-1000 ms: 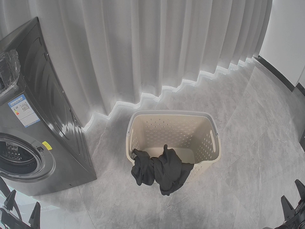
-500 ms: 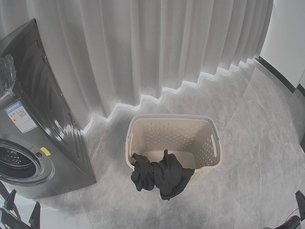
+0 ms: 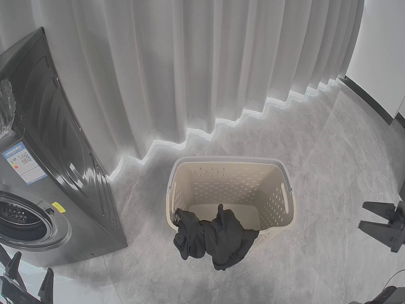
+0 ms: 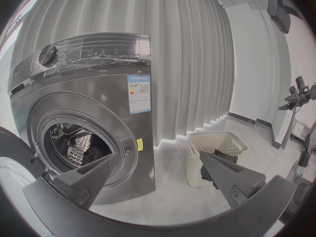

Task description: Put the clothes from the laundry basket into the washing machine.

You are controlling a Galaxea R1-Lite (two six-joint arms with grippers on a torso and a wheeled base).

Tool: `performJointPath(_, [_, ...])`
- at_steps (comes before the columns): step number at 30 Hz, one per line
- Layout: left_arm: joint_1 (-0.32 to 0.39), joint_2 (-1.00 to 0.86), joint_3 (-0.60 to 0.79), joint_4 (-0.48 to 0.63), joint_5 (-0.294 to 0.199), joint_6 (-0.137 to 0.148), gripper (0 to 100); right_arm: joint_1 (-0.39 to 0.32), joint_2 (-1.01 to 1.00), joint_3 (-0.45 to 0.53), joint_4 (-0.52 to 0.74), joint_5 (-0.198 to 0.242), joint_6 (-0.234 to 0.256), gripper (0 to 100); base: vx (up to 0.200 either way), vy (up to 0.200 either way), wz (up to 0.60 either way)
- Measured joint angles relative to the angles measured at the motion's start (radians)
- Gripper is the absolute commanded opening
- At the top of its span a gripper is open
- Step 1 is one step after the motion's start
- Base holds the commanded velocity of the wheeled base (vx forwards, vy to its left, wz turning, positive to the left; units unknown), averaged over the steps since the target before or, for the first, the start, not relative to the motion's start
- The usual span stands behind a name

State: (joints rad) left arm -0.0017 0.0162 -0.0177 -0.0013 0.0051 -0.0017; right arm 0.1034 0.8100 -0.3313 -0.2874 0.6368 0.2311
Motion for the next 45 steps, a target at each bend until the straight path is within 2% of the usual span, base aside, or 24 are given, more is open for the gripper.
performJointPath(5, [0.000, 0.000, 0.000, 0.000, 0.000, 0.000, 100, 0.096, 0.233, -0.019, -0.149, -0.034, 0.014, 100, 0.000, 0.000, 0.00])
performJointPath(10, [0.000, 0.000, 0.000, 0.000, 0.000, 0.000, 100, 0.187, 0.442, -0.030, -0.329, -0.102, 0.031, 100, 0.000, 0.000, 0.00])
performJointPath(15, [0.000, 0.000, 0.000, 0.000, 0.000, -0.002, 100, 0.249, 0.605, -0.040, -0.454, -0.171, 0.052, 100, 0.000, 0.000, 0.00])
performJointPath(21, [0.000, 0.000, 0.000, 0.000, 0.000, -0.006, 100, 0.289, 0.756, -0.066, -0.548, -0.256, 0.104, 100, 0.200, 0.000, 0.00])
performJointPath(25, [0.000, 0.000, 0.000, 0.000, 0.000, -0.003, 100, 0.302, 0.841, -0.085, -0.615, -0.287, 0.139, 100, 0.000, 0.000, 0.00])
performJointPath(29, [0.000, 0.000, 0.000, 0.000, 0.000, -0.001, 100, 0.316, 0.928, -0.100, -0.677, -0.324, 0.151, 100, 0.000, 0.000, 0.00])
performJointPath(35, [0.000, 0.000, 0.000, 0.001, 0.001, 0.001, 100, 0.379, 1.086, -0.132, -0.811, -0.401, 0.200, 100, 0.000, 0.000, 0.00])
performJointPath(40, [0.000, 0.000, 0.000, 0.001, 0.001, 0.002, 100, 0.419, 1.214, -0.186, -0.873, -0.461, 0.233, 100, 0.000, 0.000, 0.00])
performJointPath(45, [0.000, 0.000, 0.000, 0.001, 0.000, 0.002, 100, 0.441, 1.320, -0.251, -0.894, -0.486, 0.244, 100, 0.000, 0.000, 0.00])
